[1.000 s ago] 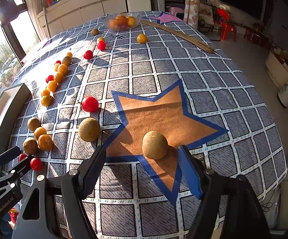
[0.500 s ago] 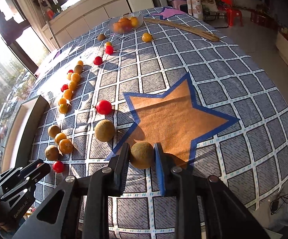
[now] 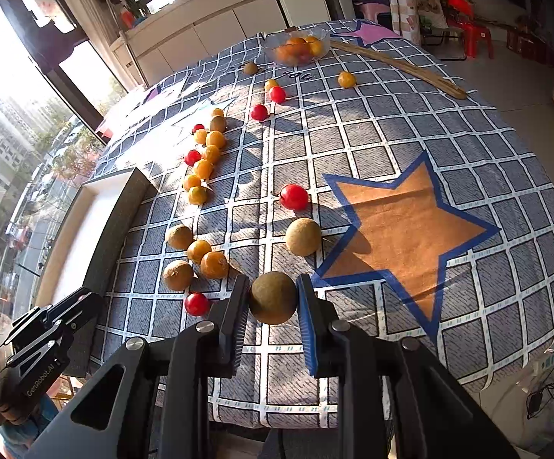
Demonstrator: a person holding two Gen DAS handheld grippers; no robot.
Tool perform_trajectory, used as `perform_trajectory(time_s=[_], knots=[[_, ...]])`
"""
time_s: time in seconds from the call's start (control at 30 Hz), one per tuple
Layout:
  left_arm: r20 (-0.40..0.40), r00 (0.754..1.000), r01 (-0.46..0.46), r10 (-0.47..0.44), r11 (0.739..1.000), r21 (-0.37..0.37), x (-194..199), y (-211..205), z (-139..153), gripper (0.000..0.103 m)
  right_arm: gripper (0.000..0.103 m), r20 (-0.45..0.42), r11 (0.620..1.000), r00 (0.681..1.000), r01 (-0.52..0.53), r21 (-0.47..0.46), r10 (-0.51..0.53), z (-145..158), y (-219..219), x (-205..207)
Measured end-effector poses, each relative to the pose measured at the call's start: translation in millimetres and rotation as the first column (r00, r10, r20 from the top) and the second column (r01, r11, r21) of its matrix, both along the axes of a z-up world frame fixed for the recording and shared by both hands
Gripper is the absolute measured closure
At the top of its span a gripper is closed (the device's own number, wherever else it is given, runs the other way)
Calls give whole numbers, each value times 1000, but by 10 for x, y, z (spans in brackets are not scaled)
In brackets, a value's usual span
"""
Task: Organize fruits
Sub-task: 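Grasp a red cherry tomato with the left tool while the right grasps a brown round fruit, then carry both fruits into the white tray and open both tools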
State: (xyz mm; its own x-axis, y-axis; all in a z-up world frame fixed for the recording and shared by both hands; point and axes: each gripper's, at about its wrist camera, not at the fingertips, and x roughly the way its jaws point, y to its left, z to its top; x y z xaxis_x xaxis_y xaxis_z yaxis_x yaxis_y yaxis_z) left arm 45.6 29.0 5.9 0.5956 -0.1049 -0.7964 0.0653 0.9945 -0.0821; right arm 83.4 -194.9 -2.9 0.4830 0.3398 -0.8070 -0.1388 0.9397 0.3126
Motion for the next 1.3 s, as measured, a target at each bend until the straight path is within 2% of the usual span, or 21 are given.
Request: perform_trajectory(time_s=[0.27,0.5,0.63,0.9,1.03,1.17,1.23,1.3], knots=[[15,992,-128,127,991,49,-92,599,31,81,76,8,992,992,-124,9,124,124,705,-20],[11,963,-269,269,959,91,-143,1231,-88,81,76,4,967,967,-255,10,255,159,1489,-19],[-21,945,-324,327,941,94,-153,1515,-212,81,76,-14,946,946,-323,11,323,118,1939,36],[-74,929,-356,363,930,95,-124,1675,-417,81,76,-71,912,914,-403,-74,399,-123,2572,194],[-71,930,-352,361,930,108,-115,1666,-439,81,76,-114,906,910,-410,-110,398,-311,2682,275],[-65,934,-342,351,932,122,-119,1627,-435,81,76,-104,894,908,-419,-160,407,-325,2768,284],[-63,935,-339,349,932,129,-111,1619,-431,81,71,-104,889,903,-429,-162,416,-318,2786,278],[-65,935,-339,349,932,130,-103,1620,-428,80,53,-110,893,903,-427,-143,415,-299,2787,299]])
